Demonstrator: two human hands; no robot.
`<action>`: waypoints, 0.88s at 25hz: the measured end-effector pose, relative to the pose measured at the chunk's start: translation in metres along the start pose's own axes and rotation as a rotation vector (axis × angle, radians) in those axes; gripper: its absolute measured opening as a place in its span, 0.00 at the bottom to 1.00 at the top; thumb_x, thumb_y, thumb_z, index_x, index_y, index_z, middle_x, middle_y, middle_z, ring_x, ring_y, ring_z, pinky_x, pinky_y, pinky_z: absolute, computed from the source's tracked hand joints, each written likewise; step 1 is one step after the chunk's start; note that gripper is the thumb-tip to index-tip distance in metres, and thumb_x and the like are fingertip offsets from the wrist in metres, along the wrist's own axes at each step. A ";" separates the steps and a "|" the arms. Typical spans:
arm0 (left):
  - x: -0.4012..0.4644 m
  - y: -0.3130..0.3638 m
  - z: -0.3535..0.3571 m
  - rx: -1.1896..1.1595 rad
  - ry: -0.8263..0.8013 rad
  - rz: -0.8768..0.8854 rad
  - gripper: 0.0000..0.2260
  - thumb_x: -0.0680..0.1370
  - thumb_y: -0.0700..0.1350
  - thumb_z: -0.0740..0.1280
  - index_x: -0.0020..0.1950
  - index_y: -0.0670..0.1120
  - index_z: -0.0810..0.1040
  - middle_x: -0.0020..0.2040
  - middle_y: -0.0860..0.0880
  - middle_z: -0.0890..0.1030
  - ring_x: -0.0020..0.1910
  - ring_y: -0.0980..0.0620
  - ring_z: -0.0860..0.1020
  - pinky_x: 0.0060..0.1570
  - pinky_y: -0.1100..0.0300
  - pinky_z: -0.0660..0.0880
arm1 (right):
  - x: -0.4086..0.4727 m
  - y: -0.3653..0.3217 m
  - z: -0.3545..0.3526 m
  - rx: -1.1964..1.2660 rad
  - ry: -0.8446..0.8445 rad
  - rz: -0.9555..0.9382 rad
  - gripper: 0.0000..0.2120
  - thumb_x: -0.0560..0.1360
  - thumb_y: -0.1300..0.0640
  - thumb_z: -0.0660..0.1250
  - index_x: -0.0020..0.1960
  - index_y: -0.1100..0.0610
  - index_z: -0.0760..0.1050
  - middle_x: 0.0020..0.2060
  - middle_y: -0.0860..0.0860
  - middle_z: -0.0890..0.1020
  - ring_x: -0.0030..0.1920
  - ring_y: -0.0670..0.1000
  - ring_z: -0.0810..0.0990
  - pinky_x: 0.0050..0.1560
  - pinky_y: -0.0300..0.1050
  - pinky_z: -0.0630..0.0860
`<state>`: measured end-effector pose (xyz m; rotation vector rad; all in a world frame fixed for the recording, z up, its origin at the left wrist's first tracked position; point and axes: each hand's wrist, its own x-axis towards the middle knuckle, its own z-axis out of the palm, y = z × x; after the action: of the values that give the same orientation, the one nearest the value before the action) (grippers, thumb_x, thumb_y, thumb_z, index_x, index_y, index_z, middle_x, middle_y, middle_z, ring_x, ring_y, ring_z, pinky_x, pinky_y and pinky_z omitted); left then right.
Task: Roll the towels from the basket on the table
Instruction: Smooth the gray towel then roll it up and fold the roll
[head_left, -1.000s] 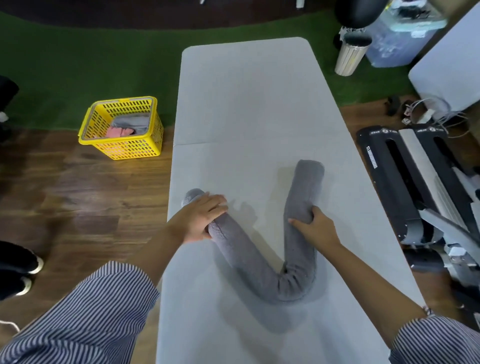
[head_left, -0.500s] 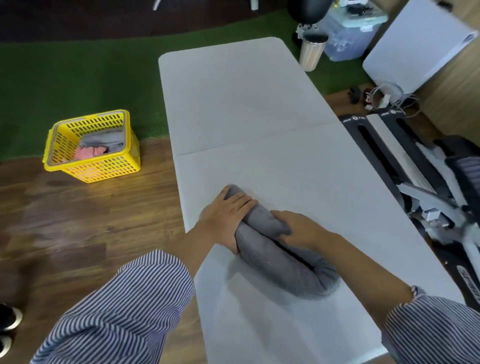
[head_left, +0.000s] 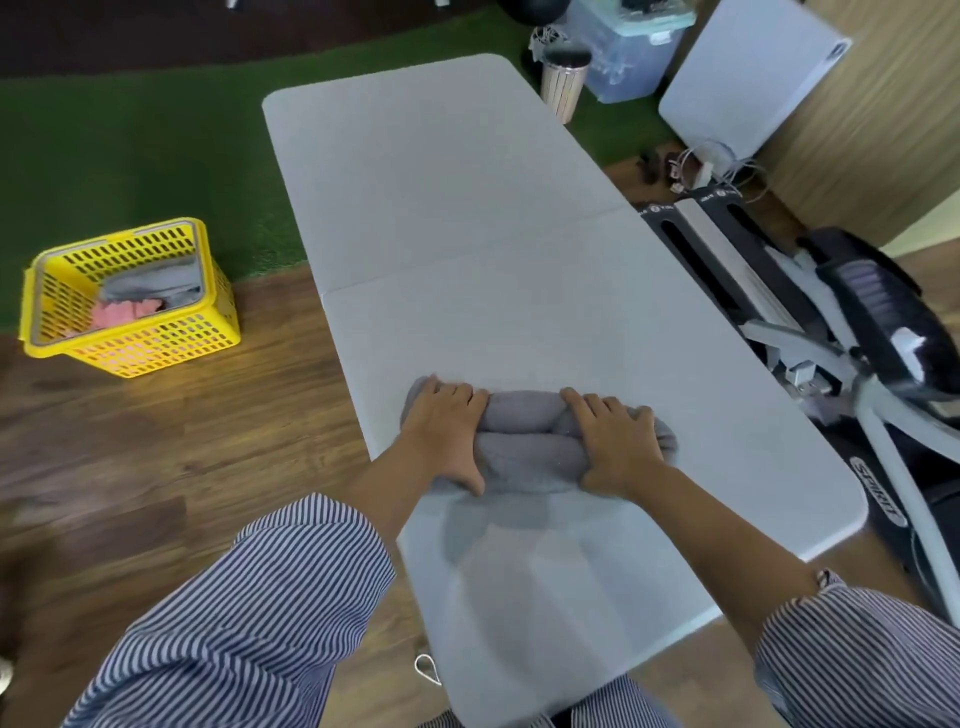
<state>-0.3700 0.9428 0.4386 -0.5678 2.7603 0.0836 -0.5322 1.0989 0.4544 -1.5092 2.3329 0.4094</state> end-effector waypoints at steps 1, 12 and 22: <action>-0.006 0.004 0.002 0.022 -0.012 -0.017 0.51 0.54 0.68 0.72 0.70 0.46 0.60 0.64 0.48 0.70 0.62 0.46 0.69 0.70 0.44 0.55 | -0.001 0.003 0.003 -0.029 0.019 -0.026 0.50 0.62 0.44 0.71 0.73 0.48 0.42 0.67 0.49 0.63 0.65 0.55 0.64 0.60 0.60 0.66; -0.052 0.061 0.013 -0.044 0.006 -0.314 0.50 0.63 0.63 0.71 0.76 0.59 0.44 0.60 0.44 0.69 0.53 0.44 0.71 0.52 0.49 0.69 | -0.009 0.012 0.017 -0.143 0.066 -0.175 0.49 0.63 0.34 0.67 0.73 0.41 0.40 0.65 0.53 0.64 0.63 0.58 0.65 0.56 0.60 0.67; -0.141 0.028 0.016 -0.015 0.006 -0.607 0.50 0.65 0.62 0.69 0.75 0.58 0.39 0.62 0.42 0.68 0.56 0.42 0.72 0.48 0.50 0.71 | -0.002 -0.074 -0.011 -0.157 0.200 -0.443 0.45 0.64 0.39 0.67 0.73 0.41 0.45 0.63 0.53 0.66 0.60 0.57 0.67 0.55 0.57 0.67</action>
<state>-0.2537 1.0234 0.4684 -1.3721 2.4690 -0.0387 -0.4646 1.0669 0.4604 -2.1644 2.0512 0.3429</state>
